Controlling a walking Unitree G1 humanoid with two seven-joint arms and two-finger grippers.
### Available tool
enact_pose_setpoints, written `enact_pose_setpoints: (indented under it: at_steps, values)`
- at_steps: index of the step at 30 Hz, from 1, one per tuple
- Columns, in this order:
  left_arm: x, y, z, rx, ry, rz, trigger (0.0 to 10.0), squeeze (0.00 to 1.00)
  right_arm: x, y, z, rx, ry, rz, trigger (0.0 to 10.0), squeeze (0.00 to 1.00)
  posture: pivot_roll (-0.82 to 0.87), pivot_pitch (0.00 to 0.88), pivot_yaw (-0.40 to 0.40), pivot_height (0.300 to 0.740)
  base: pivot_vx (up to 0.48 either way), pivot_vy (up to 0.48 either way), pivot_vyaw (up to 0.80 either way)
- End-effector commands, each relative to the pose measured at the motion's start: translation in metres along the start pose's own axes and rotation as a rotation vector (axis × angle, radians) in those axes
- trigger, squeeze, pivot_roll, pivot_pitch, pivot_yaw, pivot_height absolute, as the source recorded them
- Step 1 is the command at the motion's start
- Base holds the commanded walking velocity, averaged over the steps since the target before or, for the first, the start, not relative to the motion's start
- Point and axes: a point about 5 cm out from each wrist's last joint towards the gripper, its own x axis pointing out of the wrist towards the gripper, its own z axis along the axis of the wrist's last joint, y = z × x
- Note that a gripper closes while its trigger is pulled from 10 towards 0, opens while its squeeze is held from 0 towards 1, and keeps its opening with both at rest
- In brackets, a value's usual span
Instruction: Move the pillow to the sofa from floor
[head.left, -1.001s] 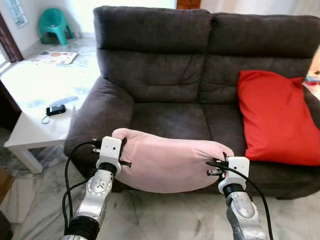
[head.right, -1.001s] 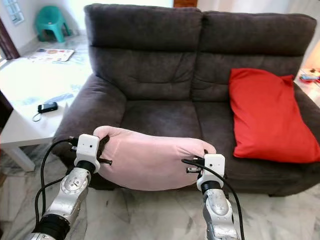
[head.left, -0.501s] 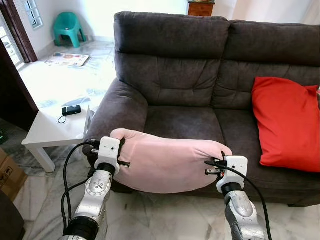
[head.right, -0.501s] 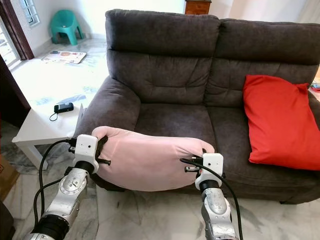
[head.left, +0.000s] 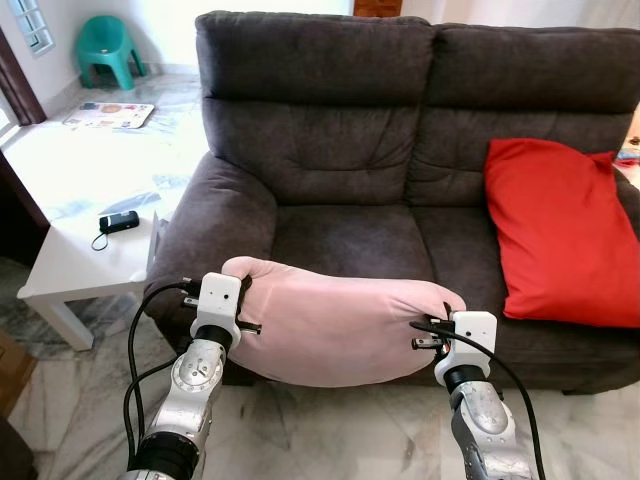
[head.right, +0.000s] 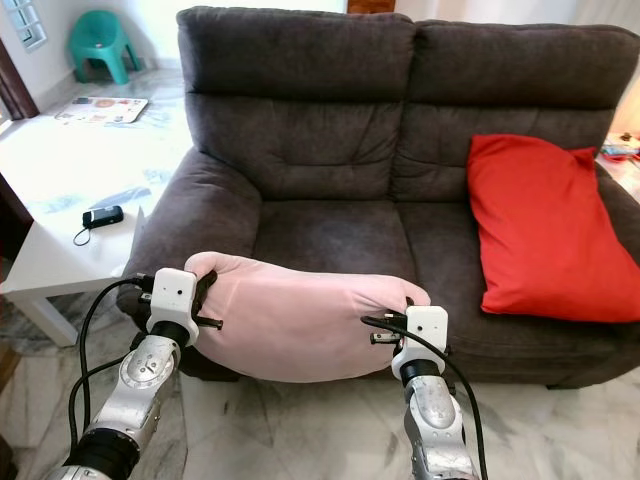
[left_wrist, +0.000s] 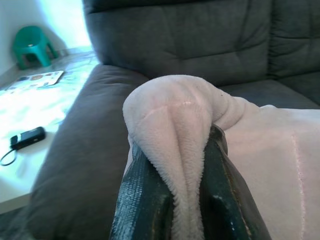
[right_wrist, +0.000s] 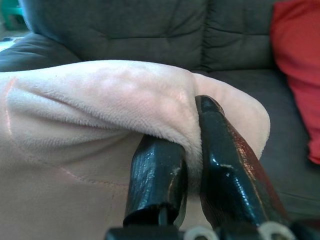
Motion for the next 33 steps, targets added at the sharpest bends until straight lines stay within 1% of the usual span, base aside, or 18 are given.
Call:
enact_pose_setpoints:
  at_steps: [1, 6, 21, 29, 33]
  values:
    - [0.002, 0.028, 0.008, -0.003, -0.029, 0.117, 10.0, 0.00, 0.004, -0.017, 0.016, 0.025, -0.074, -0.090, 10.0, 0.00, 0.08, 0.000, -0.044, 0.740, 0.000, 0.480, 0.00]
    - [0.002, 0.027, 0.009, -0.004, -0.030, 0.116, 10.0, 0.00, 0.004, -0.017, 0.016, 0.026, -0.073, -0.089, 10.0, 0.00, 0.08, 0.000, -0.042, 0.740, 0.000, 0.448, 0.00]
    - [0.003, 0.023, 0.015, 0.005, -0.064, 0.090, 10.0, 0.00, 0.004, -0.015, 0.017, 0.026, -0.077, -0.085, 10.0, 0.00, 0.07, 0.000, -0.040, 0.740, 0.000, 0.000, 0.00]
    - [0.005, 0.021, 0.023, 0.022, -0.096, 0.074, 10.0, 0.00, 0.006, -0.016, 0.019, 0.027, -0.088, -0.092, 10.0, 0.00, 0.08, 0.000, -0.036, 0.740, 0.000, 0.000, 0.00]
    - [0.005, 0.019, 0.030, 0.033, -0.127, 0.067, 10.0, 0.00, 0.009, -0.017, 0.026, 0.021, -0.114, -0.088, 10.0, 0.00, 0.08, 0.000, -0.038, 0.740, 0.000, 0.000, 0.00]
